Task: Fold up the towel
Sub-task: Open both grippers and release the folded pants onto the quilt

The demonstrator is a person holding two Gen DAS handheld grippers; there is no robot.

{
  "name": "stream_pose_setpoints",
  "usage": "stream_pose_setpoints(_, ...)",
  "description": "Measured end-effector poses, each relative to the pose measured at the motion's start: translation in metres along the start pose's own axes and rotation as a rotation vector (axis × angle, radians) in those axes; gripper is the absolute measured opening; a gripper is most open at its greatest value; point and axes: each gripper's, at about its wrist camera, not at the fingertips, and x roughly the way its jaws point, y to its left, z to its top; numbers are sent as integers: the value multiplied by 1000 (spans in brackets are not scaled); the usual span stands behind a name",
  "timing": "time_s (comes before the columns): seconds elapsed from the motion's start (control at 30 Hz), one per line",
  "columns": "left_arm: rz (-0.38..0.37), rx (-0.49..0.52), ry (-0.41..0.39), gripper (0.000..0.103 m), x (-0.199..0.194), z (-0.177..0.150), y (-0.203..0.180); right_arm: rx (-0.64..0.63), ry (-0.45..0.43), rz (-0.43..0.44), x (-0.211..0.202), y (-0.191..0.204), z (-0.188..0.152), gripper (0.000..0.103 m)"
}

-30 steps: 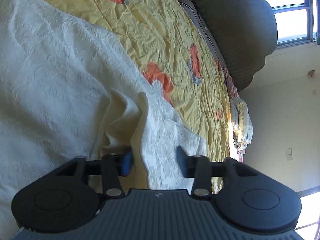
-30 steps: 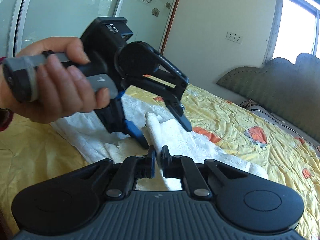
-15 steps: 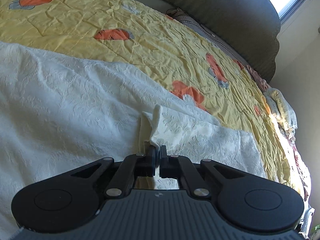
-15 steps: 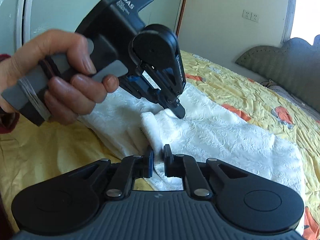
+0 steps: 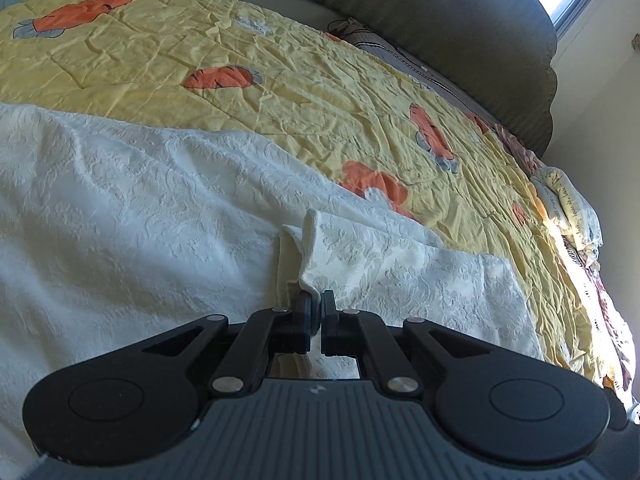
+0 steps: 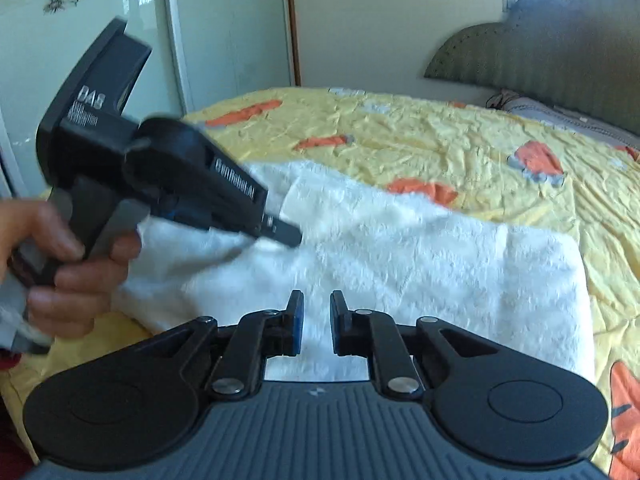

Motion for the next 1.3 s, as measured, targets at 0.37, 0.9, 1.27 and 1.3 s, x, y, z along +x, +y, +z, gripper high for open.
stream_pose_setpoints(0.37,12,28,-61,25,-27,21,6,39,46,-30,52,-3,22,18)
stream_pose_setpoints(0.9,316,176,-146,64,-39,7,12,140,38,-9,39,8,10,20)
stream_pose_setpoints(1.27,400,202,-159,70,-47,-12,29,83,2,-105,31,29,-7,38)
stream_pose_setpoints(1.3,401,201,-164,71,-47,-14,30,80,9,-113,30,29,-9,39)
